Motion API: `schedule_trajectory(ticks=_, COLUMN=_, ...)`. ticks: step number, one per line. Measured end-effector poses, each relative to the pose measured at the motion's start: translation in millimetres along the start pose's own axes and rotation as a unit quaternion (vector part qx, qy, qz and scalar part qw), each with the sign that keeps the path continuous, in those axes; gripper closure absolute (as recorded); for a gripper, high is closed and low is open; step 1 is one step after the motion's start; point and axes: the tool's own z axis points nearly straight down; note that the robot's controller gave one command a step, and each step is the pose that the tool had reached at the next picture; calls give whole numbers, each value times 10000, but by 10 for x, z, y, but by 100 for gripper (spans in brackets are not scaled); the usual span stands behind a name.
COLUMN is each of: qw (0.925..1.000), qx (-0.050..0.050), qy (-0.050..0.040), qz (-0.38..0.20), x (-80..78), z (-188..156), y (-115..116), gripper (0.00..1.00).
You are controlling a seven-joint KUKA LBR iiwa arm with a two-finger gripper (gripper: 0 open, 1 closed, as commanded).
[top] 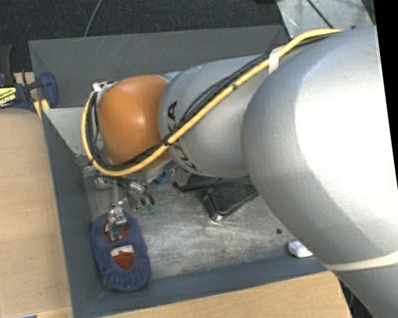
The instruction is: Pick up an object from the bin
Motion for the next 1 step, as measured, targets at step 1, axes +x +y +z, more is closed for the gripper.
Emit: schedule_trajectory(ticks=1, qw=10000, qx=-4, qy=-15, qz=4, x=-15, z=-26, y=2, gripper=100)
